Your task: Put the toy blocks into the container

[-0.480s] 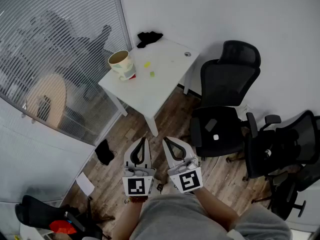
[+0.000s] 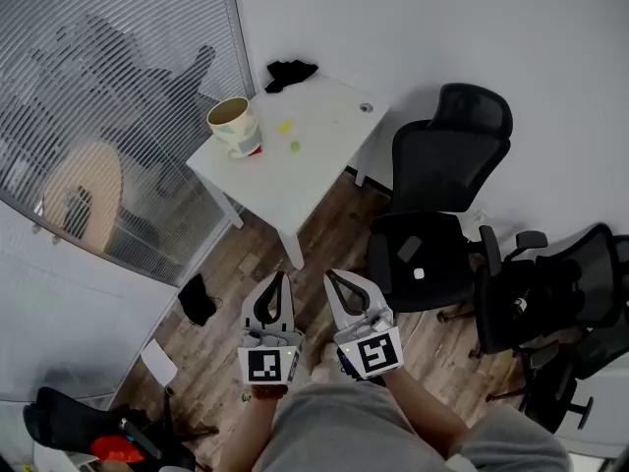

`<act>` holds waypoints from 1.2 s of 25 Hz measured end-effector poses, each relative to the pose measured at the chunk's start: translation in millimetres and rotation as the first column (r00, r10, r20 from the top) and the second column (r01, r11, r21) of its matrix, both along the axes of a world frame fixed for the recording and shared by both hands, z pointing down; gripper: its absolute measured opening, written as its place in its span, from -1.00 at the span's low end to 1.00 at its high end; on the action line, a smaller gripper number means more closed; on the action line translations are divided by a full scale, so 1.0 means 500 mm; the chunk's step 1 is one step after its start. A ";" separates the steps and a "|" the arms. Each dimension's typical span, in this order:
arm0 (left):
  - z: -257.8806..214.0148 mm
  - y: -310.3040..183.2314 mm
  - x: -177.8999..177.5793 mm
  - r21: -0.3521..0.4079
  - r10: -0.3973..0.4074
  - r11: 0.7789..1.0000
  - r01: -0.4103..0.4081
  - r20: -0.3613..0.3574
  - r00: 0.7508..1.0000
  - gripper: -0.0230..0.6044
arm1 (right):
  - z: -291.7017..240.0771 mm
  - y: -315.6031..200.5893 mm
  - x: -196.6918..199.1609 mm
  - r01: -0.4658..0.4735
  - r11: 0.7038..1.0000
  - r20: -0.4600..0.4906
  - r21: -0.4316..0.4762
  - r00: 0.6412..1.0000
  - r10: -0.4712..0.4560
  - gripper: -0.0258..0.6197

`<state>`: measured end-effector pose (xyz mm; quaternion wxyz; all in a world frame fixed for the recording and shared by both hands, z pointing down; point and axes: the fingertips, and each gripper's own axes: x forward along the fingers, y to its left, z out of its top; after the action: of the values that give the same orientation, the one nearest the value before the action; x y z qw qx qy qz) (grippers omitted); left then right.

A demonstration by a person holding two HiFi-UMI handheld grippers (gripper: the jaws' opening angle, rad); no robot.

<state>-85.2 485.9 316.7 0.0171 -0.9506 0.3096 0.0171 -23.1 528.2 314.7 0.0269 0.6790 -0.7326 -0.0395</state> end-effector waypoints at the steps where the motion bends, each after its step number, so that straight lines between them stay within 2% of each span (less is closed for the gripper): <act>1: 0.002 -0.011 0.005 -0.006 0.008 1.000 -0.008 -0.003 1.000 -0.94 | 0.004 -0.009 0.007 -0.003 1.000 -0.004 -0.007 1.000 0.002 -0.89; 4: 0.005 -0.052 0.012 -0.010 0.021 1.000 -0.021 -0.009 1.000 -0.94 | 0.013 -0.039 0.024 -0.011 0.999 -0.022 -0.036 1.000 0.011 -0.88; 7: 0.020 -0.105 0.021 -0.055 0.024 0.998 -0.025 -0.013 1.000 -0.94 | 0.020 -0.082 0.038 -0.016 0.998 -0.032 -0.063 0.999 0.014 -0.88; 9: 0.020 -0.144 0.029 -0.042 0.037 0.998 -0.037 -0.016 0.999 -0.94 | 0.023 -0.119 0.045 -0.024 0.997 -0.027 -0.074 0.999 0.022 -0.88; 12: 0.023 -0.201 0.038 -0.064 0.052 0.997 -0.053 -0.019 0.998 -0.94 | 0.028 -0.174 0.056 -0.046 0.995 -0.034 -0.088 0.998 0.043 -0.84; 15: 0.025 -0.264 0.042 -0.033 0.071 0.997 -0.071 -0.017 0.997 -0.94 | 0.034 -0.230 0.064 -0.070 0.993 -0.046 -0.099 0.997 0.066 -0.84; 30: 0.054 -0.518 -0.004 -0.063 0.094 0.993 -0.095 -0.018 0.995 -0.94 | 0.059 -0.467 0.086 -0.158 0.975 -0.065 -0.156 0.987 0.150 -0.84</act>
<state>-87.4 226.9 343.6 -0.0164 -0.9640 0.2648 0.0152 20.0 294.9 344.3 0.1040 0.7281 -0.6776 0.0039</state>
